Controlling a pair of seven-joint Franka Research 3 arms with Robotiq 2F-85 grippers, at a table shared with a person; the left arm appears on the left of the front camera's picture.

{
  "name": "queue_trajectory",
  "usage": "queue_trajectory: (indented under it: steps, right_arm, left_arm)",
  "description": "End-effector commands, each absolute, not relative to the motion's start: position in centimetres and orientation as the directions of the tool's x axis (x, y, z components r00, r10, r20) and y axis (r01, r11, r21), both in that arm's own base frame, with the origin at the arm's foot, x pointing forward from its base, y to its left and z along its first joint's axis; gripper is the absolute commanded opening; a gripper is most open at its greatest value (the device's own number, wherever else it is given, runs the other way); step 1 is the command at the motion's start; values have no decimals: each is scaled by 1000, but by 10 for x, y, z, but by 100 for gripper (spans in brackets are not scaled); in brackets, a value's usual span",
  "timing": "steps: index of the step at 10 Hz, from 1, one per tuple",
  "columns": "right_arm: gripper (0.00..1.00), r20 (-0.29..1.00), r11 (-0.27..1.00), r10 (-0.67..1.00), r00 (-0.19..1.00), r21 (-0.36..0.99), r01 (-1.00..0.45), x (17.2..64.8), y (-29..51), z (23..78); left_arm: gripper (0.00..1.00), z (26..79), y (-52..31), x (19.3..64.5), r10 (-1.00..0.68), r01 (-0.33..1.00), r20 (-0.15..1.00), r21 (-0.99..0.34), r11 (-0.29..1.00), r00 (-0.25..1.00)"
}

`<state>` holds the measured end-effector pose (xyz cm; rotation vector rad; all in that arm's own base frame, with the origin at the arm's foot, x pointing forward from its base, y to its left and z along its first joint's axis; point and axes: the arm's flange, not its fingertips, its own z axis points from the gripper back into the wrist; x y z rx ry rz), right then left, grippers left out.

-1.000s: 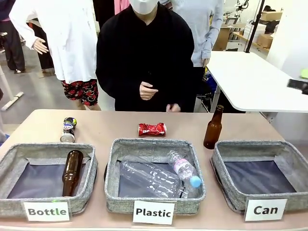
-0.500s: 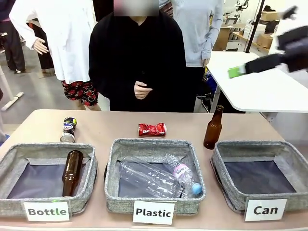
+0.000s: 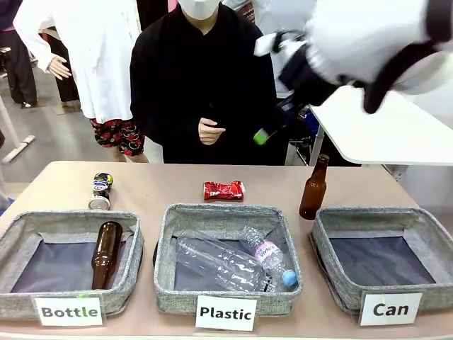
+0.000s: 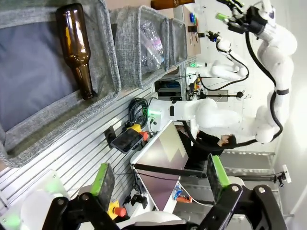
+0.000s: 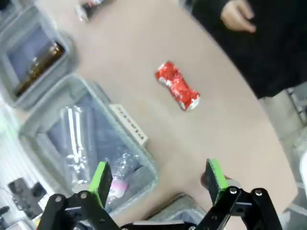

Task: Sort the can waste into the basket.
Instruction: Pick up the can waste from the table and place it in the right Fabric basket.

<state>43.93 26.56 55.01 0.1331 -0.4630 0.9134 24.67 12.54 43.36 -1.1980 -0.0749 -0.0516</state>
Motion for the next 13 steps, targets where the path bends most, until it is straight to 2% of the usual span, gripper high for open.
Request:
queue_trajectory:
  steps: [1, 2, 3, 4, 5, 6, 8, 9, 10, 11, 12, 13]
  right_arm:
    - [100, 257, 474, 863, 435, -117, -873, 485, 306, 550]
    - [100, 216, 424, 895, 391, -139, -895, 505, 325, 538]
    - [100, 210, 429, 897, 390, -196, -882, 521, 342, 528]
    - [100, 223, 417, 903, 367, -250, -874, 533, 353, 523]
    - [100, 263, 458, 881, 393, -267, -848, 536, 347, 528]
    - [100, 202, 402, 909, 364, -202, -893, 515, 338, 506]
    - [100, 202, 402, 909, 364, -202, -893, 515, 338, 506]
    - [100, 212, 401, 909, 358, -222, -889, 530, 345, 509]
    - [100, 128, 353, 934, 332, -213, -911, 555, 359, 507]
    - [100, 135, 320, 945, 297, -211, -924, 562, 358, 510]
    - [100, 230, 238, 954, 193, -189, -953, 540, 336, 529]
    - [100, 270, 183, 951, 148, -109, -977, 503, 314, 550]
  left_arm:
    - [100, 435, 126, 242, -3, 69, 73, -926, 370, 997]
    - [100, 435, 126, 242, -3, 69, 73, -926, 370, 997]
    - [100, 435, 126, 242, -3, 69, 73, -926, 370, 997]
    - [100, 435, 126, 242, -3, 69, 73, -926, 370, 997]
    - [100, 435, 126, 242, -3, 69, 73, -926, 370, 997]
    - [100, 435, 126, 242, -3, 69, 73, -926, 370, 997]
    - [100, 435, 126, 242, -3, 69, 73, -926, 370, 997]
    - [100, 435, 126, 242, -3, 69, 73, -926, 370, 997]
    - [100, 435, 126, 242, -3, 69, 73, -926, 370, 997]
    - [100, 435, 126, 242, -3, 69, 73, -926, 370, 997]
    - [100, 435, 126, 242, -3, 69, 73, -926, 370, 997]
    - [100, 435, 126, 242, -3, 69, 73, -926, 370, 997]
